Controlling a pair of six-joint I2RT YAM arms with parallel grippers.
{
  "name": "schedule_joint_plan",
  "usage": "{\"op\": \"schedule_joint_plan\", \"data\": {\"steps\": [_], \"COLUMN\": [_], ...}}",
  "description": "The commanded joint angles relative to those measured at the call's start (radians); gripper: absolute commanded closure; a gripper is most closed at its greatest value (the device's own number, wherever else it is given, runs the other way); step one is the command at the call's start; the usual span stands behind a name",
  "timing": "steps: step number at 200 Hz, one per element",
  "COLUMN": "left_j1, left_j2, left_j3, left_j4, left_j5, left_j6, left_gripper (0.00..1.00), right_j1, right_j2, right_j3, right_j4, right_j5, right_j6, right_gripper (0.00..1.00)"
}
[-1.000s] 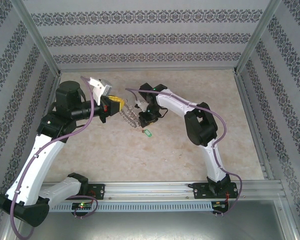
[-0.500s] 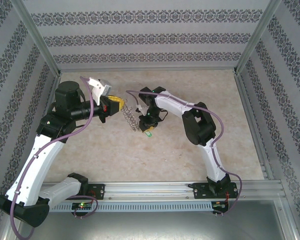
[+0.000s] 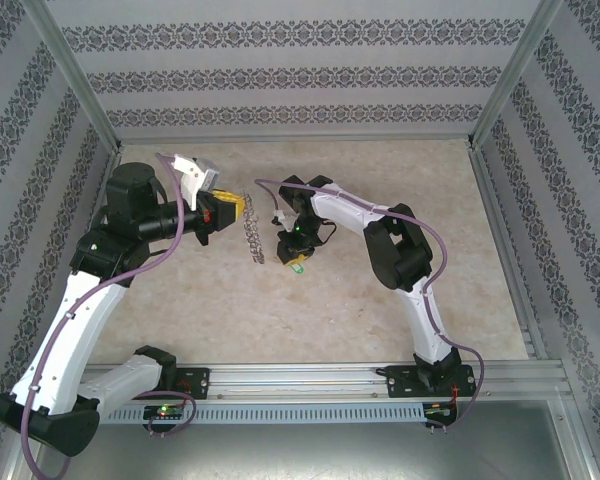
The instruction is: Put the keys on the keyring
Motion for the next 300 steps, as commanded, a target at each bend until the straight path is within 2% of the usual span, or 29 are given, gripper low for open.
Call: {"op": "schedule_joint_plan", "data": {"steps": [1,137,185,223,300], "left_j1": [0.015,0.026,0.029,0.028,0.033], "left_j2": [-0.023,-0.012,-0.012,-0.012,-0.016], "left_j3": [-0.001,0.003,0.0,-0.002,-0.001], "left_j4": [0.037,0.038,0.041,0.046,0.013], "left_j5": [0.029,0.039,0.044,0.042,0.039], "left_j6": [-0.001,0.009,0.004,0.0,0.011], "left_gripper": [1.0,1.0,1.0,1.0,1.0], "right_j1": [-0.005,-0.008,-0.005,0.029,0.07], "right_j2": [0.02,0.055,0.063,0.098,0.121], "right_j3": [-0.01,0.002,0.029,0.15,0.276], "right_j4": [0.002,0.019,0.022,-0.125,-0.227], "right_j5": [-0.014,-0.001,0.014,0.156,0.317], "right_j6": [0.011,0.023,0.02,-0.08,-0.177], "right_gripper": [0.72,0.72,0.66,0.66,0.61]}}
